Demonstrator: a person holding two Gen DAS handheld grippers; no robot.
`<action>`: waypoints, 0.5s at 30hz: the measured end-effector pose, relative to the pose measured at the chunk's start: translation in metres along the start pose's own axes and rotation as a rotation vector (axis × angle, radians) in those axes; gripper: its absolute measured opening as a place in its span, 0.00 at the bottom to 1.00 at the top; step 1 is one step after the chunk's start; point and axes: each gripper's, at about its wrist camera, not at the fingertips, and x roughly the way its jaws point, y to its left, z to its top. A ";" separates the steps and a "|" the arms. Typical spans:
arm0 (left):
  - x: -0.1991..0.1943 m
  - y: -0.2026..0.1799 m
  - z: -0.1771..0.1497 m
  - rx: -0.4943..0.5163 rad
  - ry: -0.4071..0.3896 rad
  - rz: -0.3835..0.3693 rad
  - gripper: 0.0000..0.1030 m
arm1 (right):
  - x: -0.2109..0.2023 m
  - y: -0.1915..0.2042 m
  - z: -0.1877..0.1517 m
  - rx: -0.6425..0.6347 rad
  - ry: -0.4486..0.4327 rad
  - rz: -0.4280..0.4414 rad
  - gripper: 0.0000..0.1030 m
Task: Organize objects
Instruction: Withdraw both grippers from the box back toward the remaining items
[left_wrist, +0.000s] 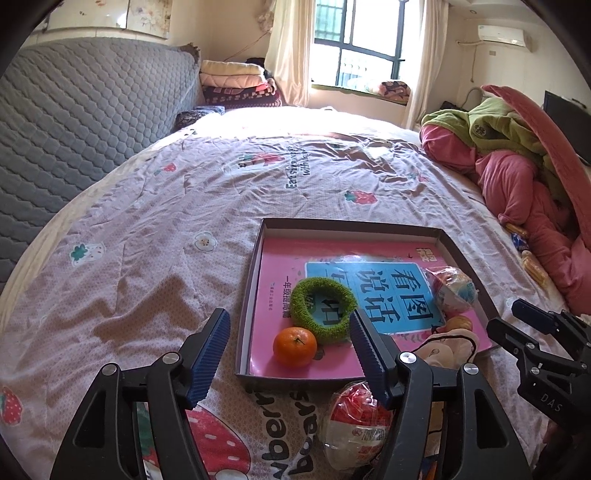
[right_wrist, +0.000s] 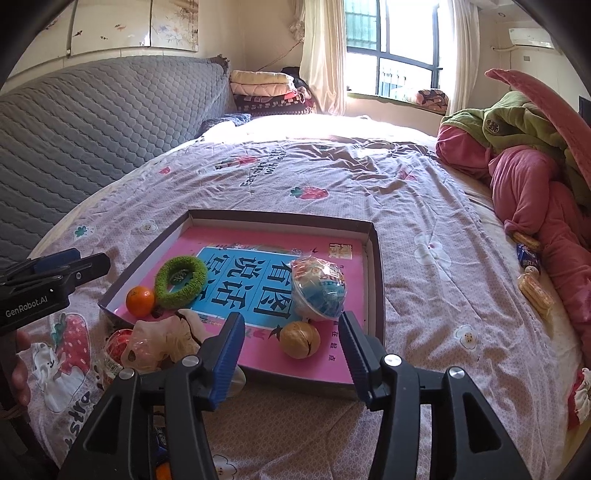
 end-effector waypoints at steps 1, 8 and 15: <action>-0.002 -0.001 -0.001 0.004 -0.003 -0.004 0.67 | -0.002 0.001 0.000 -0.005 -0.003 -0.003 0.51; -0.013 -0.009 -0.006 0.040 -0.022 0.001 0.68 | -0.013 0.005 -0.002 -0.028 -0.020 -0.001 0.53; -0.018 -0.011 -0.008 0.052 -0.022 -0.006 0.68 | -0.022 0.006 -0.005 -0.041 -0.030 0.005 0.56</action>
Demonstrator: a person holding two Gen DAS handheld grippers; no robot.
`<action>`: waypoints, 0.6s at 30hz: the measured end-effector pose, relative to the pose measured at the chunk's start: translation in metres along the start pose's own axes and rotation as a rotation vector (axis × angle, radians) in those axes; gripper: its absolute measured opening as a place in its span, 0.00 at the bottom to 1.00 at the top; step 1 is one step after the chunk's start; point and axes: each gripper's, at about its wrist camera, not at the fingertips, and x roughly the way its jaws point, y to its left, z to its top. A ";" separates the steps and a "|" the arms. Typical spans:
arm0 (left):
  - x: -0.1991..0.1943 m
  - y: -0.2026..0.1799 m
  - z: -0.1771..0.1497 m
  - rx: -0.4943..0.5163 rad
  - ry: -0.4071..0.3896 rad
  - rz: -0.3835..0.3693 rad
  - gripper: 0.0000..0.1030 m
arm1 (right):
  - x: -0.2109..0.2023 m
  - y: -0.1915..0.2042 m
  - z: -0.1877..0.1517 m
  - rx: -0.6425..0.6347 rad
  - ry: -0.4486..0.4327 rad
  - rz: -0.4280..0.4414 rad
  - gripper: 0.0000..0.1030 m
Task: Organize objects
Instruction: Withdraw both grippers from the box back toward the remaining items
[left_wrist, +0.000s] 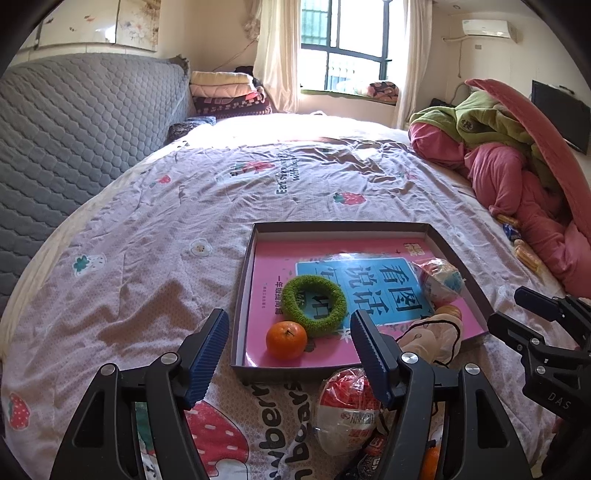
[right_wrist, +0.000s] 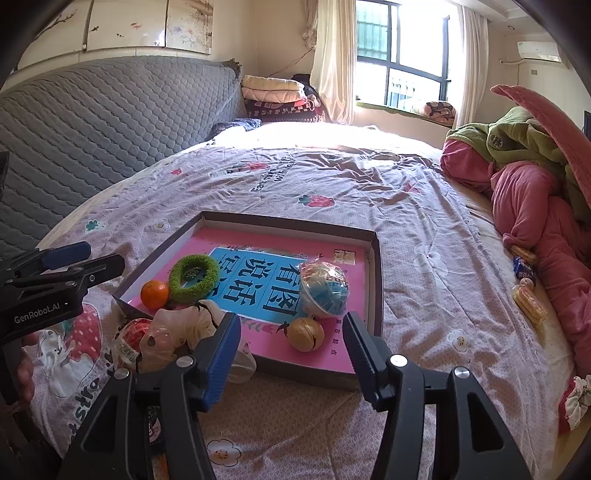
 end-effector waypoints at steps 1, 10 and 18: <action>-0.001 0.001 0.001 -0.002 -0.002 -0.002 0.68 | -0.001 0.000 -0.001 -0.002 -0.001 -0.002 0.56; -0.007 0.007 -0.002 -0.003 -0.004 0.000 0.68 | -0.007 -0.001 -0.008 -0.007 0.009 0.017 0.56; -0.012 0.004 -0.009 0.017 0.005 -0.003 0.68 | -0.013 0.006 -0.014 -0.037 0.017 0.026 0.56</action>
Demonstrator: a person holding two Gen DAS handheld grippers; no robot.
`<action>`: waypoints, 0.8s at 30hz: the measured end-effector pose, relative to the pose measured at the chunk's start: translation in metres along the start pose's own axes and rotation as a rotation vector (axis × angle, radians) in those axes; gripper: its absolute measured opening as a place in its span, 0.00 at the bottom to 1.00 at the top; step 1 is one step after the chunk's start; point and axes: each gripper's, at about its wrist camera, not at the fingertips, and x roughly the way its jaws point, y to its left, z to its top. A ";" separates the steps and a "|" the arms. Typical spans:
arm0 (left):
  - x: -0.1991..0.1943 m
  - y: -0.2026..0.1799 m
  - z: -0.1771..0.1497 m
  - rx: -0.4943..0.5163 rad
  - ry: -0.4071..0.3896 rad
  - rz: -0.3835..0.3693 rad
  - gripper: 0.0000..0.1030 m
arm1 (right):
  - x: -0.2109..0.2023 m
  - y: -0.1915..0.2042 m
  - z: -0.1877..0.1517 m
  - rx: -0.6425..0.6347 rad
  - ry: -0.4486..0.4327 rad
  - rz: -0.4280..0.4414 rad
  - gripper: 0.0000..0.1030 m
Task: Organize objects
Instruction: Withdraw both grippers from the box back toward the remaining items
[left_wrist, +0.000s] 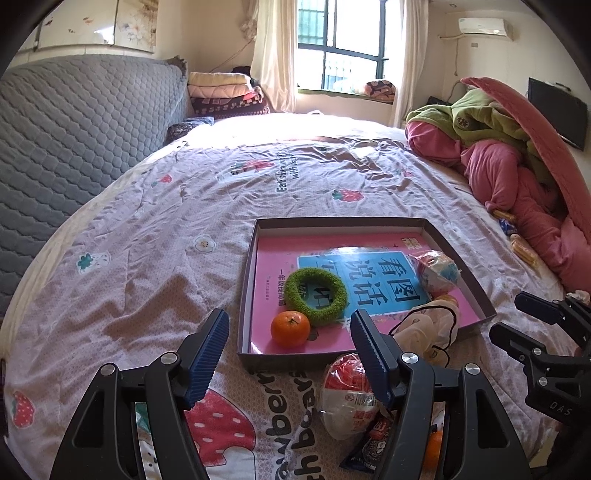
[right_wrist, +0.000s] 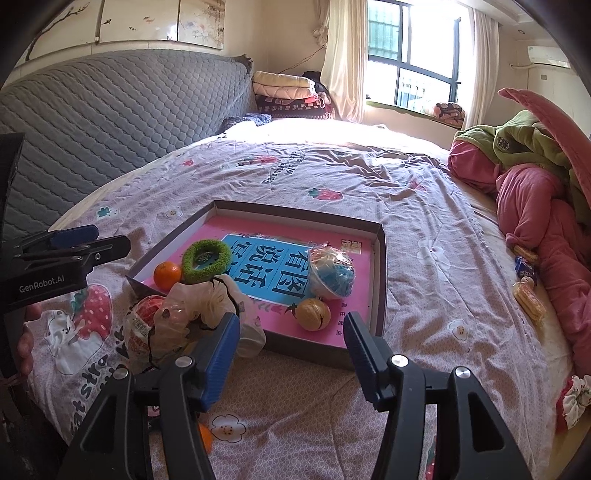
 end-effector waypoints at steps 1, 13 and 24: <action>0.000 -0.001 -0.001 0.004 0.004 0.000 0.68 | -0.001 0.001 -0.001 -0.004 0.002 0.004 0.56; -0.001 -0.005 -0.015 0.001 0.051 -0.034 0.68 | -0.012 0.006 -0.011 -0.037 0.017 0.028 0.56; 0.002 -0.006 -0.025 0.020 0.085 -0.045 0.68 | -0.016 0.010 -0.020 -0.054 0.032 0.055 0.56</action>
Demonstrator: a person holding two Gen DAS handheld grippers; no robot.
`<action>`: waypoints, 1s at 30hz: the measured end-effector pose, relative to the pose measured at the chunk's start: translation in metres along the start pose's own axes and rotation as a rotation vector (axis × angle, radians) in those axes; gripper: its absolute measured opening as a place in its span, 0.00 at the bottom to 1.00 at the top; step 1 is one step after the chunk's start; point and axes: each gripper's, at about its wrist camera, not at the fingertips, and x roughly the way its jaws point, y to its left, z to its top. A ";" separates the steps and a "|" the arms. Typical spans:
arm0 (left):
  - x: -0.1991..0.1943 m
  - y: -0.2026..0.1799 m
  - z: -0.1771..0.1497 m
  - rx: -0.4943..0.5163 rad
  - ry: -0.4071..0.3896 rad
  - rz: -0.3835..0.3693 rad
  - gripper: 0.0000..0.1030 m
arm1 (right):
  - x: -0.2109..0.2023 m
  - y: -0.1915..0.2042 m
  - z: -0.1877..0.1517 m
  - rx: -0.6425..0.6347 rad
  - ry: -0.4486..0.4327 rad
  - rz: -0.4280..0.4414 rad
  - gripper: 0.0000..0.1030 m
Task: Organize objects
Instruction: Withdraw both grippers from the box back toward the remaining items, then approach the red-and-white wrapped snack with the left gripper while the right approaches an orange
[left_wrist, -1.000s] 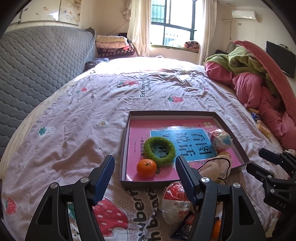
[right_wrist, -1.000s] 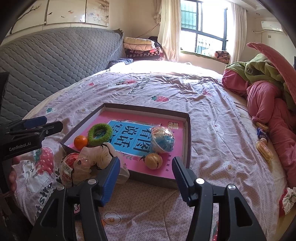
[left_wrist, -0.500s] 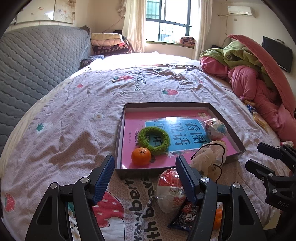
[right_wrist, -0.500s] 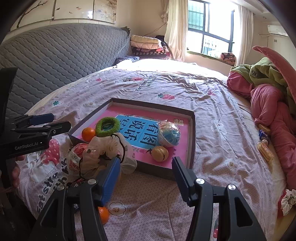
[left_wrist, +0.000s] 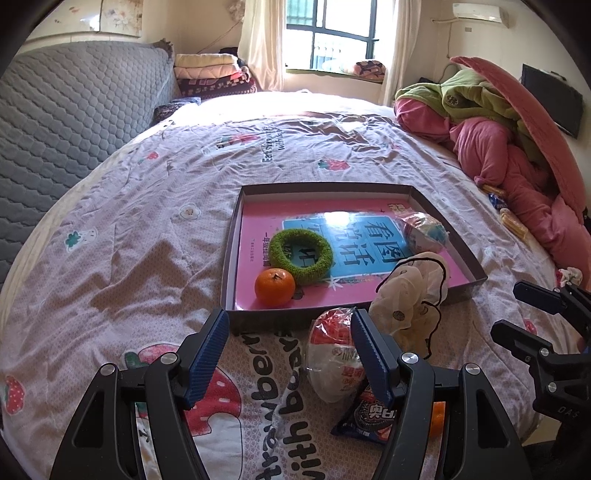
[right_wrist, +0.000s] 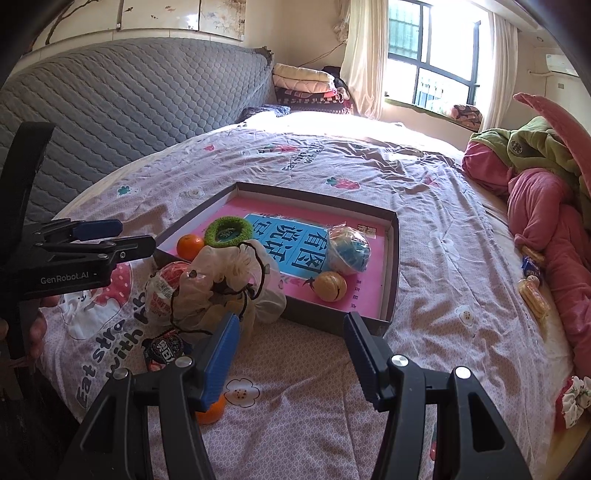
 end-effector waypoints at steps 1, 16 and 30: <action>0.001 -0.001 -0.001 0.006 0.004 0.006 0.68 | 0.000 0.001 -0.001 -0.002 0.002 0.006 0.56; 0.005 -0.013 -0.016 0.056 0.055 -0.007 0.68 | 0.002 0.015 -0.013 -0.032 0.043 0.067 0.56; 0.012 -0.022 -0.025 0.075 0.100 -0.037 0.68 | 0.004 0.025 -0.028 -0.084 0.087 0.082 0.56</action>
